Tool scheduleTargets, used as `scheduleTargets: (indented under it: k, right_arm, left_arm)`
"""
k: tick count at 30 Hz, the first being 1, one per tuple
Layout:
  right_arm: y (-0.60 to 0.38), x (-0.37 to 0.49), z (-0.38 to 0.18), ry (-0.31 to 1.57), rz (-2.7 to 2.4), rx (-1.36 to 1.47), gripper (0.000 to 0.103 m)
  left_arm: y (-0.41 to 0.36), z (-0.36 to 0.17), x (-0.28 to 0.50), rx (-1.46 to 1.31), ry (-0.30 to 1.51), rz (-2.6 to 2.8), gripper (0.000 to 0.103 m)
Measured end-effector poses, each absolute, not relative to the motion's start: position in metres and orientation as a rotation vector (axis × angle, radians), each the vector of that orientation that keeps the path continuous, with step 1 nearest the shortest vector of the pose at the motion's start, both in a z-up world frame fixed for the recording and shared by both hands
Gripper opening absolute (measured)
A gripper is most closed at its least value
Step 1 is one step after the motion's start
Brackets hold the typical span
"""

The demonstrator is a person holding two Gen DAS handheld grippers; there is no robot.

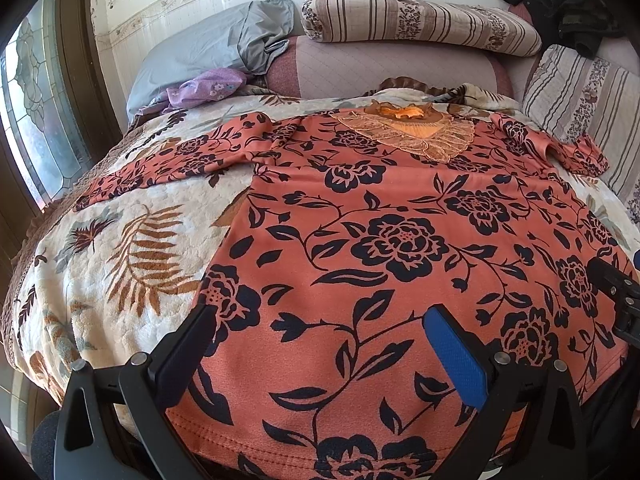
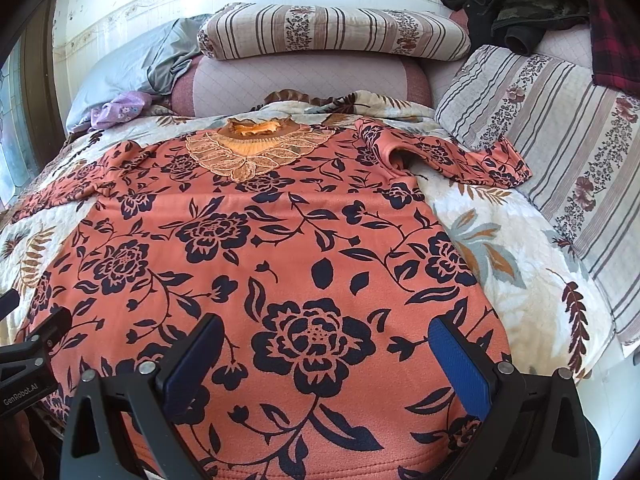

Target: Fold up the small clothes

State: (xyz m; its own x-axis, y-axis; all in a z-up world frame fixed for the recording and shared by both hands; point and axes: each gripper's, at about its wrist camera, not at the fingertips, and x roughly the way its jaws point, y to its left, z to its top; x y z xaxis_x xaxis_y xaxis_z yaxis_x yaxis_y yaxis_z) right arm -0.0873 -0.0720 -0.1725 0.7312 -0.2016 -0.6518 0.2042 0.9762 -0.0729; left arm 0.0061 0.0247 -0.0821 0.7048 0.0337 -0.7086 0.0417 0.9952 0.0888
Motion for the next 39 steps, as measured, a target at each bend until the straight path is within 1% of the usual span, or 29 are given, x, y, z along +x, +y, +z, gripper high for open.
scheduleTargets:
  k: [13,20,24,28,32,33,35,37,39]
  right_arm:
    - [-0.074,-0.09,-0.17,0.713,-0.159,0.043,0.103]
    - [-0.094,-0.106,-0.154,0.663,0.066,0.257,0.103]
    - [-0.124,-0.106,-0.152,0.673,0.16,0.459,0.103]
    - [-0.163,-0.096,-0.141,0.665,0.198,0.577,0.103]
    - [-0.227,-0.073,-0.119,0.582,0.136,0.671,0.102]
    - [-0.245,-0.067,-0.114,0.553,0.109,0.694,0.101]
    - [-0.283,-0.053,-0.11,0.515,0.032,0.742,0.097]
    - [-0.317,-0.033,-0.115,0.536,-0.04,0.779,0.094]
    - [-0.349,-0.014,-0.122,0.578,-0.127,0.77,0.084]
  left_arm:
    - [0.025,-0.082,0.006,0.098,0.788,-0.002,0.103]
    - [0.035,-0.081,0.011,0.052,0.806,-0.009,0.103]
    - [0.045,-0.062,0.022,-0.013,0.782,-0.005,0.103]
    - [0.067,-0.038,0.055,-0.096,0.73,0.049,0.103]
    - [0.092,-0.031,0.104,-0.14,0.703,0.15,0.103]
    - [0.098,-0.033,0.116,-0.156,0.704,0.169,0.103]
    - [0.108,-0.043,0.138,-0.168,0.72,0.21,0.103]
    - [0.119,-0.056,0.15,-0.173,0.746,0.244,0.103]
    - [0.131,-0.073,0.155,-0.188,0.776,0.284,0.103]
